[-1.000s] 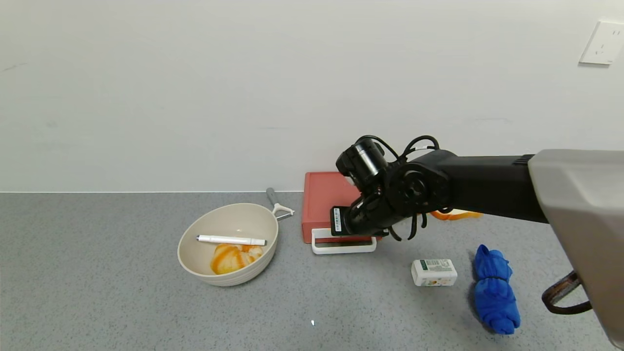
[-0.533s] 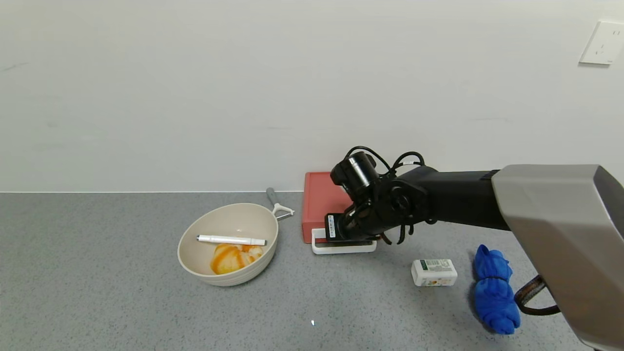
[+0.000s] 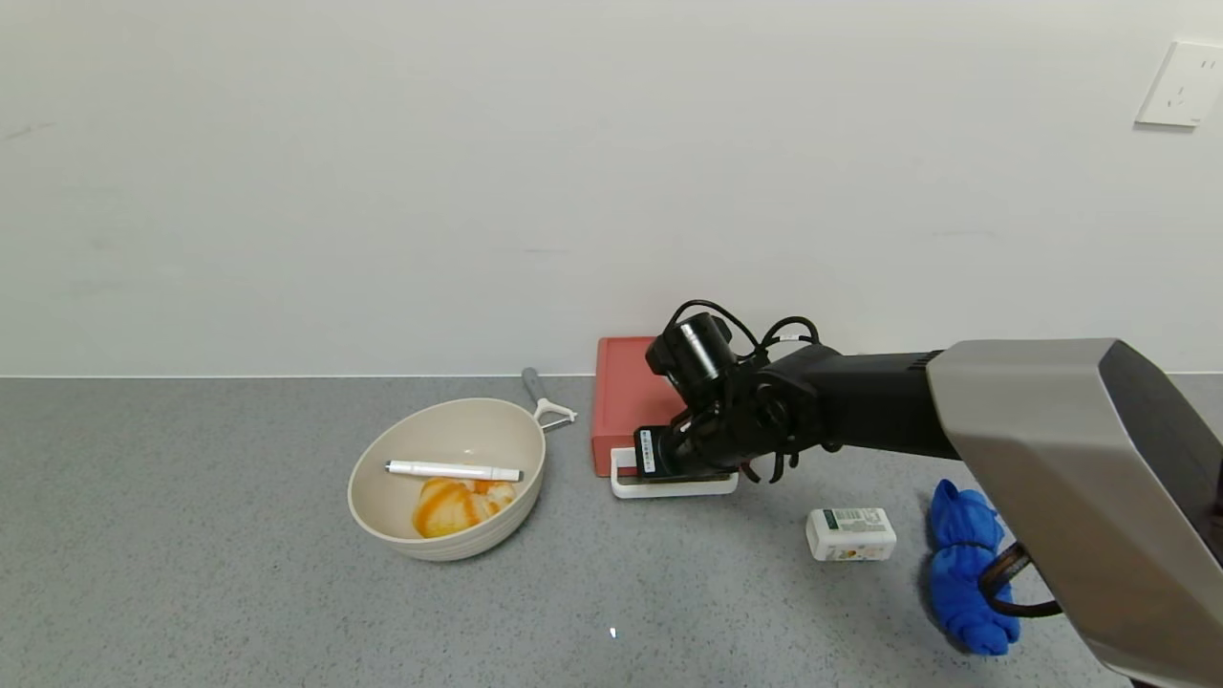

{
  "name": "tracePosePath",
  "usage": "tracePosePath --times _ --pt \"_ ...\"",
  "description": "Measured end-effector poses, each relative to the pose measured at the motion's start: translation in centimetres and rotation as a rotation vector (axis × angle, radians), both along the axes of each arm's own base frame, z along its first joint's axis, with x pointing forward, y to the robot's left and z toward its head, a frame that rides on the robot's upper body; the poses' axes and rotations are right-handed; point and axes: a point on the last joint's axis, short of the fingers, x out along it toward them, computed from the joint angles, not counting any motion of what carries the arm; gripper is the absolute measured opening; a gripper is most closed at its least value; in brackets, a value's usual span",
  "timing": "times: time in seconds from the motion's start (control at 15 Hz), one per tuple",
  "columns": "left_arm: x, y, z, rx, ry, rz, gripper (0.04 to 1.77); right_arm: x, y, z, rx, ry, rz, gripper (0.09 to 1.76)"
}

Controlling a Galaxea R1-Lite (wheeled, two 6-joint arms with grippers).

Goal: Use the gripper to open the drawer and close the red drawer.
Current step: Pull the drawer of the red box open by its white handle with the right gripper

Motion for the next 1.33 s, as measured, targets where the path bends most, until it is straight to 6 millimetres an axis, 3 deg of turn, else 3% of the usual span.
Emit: tracePosePath --times 0.67,1.33 --pt "0.0 0.0 0.0 0.0 0.0 0.0 1.72 -0.2 0.6 -1.3 0.002 0.038 0.026 0.11" --pt "0.0 0.0 0.0 0.0 0.0 0.0 1.72 -2.0 0.9 -1.3 0.0 0.178 0.033 0.11"
